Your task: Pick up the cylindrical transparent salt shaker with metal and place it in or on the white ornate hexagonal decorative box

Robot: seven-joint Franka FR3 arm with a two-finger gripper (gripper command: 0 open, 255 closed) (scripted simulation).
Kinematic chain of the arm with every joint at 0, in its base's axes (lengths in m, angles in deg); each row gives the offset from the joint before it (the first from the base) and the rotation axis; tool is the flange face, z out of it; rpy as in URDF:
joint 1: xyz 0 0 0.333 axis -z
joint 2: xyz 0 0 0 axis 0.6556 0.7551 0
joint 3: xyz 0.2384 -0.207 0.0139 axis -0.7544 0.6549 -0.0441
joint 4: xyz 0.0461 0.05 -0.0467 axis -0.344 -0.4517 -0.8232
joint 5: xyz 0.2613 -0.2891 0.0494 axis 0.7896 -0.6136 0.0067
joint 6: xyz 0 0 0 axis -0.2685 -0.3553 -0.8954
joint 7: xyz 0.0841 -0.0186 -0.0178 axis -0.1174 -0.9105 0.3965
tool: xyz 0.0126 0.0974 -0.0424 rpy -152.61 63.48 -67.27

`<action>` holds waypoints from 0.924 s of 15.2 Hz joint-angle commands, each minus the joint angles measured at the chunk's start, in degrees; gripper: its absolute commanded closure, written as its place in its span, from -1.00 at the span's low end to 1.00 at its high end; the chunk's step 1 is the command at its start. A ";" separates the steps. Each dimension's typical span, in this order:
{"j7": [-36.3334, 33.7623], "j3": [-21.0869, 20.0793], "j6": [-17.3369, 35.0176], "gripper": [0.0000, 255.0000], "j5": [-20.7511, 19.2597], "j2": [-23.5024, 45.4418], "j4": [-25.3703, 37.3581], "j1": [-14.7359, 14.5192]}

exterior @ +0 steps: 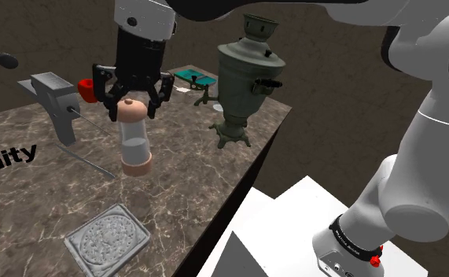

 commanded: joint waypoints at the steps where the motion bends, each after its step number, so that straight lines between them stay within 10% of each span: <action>1: -0.05 -0.01 -1.58 1.00 -0.05 0.08 1.65 -0.06; 14: -10.44 -3.21 -11.16 1.00 -3.14 1.94 13.29 -7.64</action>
